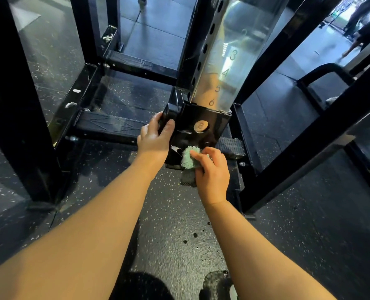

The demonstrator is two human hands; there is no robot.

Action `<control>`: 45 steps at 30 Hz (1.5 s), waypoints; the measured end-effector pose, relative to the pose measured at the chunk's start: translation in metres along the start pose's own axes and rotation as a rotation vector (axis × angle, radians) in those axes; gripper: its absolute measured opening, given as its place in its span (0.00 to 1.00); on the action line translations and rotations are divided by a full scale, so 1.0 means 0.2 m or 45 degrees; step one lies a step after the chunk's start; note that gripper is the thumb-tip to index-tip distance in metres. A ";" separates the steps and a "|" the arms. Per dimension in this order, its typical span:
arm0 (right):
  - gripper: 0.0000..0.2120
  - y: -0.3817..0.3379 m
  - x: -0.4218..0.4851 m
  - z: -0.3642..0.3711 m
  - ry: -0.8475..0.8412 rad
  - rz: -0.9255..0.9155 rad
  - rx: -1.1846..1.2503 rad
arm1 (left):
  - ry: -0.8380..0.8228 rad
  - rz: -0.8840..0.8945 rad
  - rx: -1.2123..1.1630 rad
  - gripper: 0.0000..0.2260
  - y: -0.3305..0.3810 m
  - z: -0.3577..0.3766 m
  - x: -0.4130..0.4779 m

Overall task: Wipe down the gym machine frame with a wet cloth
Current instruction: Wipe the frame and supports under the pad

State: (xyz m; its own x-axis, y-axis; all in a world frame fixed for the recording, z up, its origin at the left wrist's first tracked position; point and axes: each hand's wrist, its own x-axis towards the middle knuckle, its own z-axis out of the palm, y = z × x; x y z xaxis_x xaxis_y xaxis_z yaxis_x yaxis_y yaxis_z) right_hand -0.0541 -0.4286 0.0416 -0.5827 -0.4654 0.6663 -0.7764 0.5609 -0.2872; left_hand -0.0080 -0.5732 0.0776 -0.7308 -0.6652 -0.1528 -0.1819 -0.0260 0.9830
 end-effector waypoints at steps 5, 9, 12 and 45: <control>0.14 -0.02 0.14 -0.05 0.040 0.172 0.140 | 0.013 -0.029 -0.044 0.19 -0.01 -0.02 0.02; 0.13 0.00 0.00 -0.04 -0.118 0.173 0.061 | -0.004 -0.077 -0.056 0.19 -0.01 -0.04 0.01; 0.14 -0.01 0.12 -0.06 0.085 0.282 0.186 | 0.011 -0.119 0.018 0.19 -0.02 -0.06 0.03; 0.15 -0.10 0.11 0.04 0.074 -0.083 -0.076 | -0.027 -0.143 -0.128 0.16 0.02 -0.06 0.01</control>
State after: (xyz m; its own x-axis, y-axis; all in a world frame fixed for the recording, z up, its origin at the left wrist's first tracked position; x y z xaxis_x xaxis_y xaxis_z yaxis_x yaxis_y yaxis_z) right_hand -0.0533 -0.4558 0.0558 -0.5153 -0.4624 0.7216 -0.7953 0.5717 -0.2016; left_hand -0.0019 -0.5845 0.0825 -0.7236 -0.6380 -0.2634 -0.1970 -0.1749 0.9647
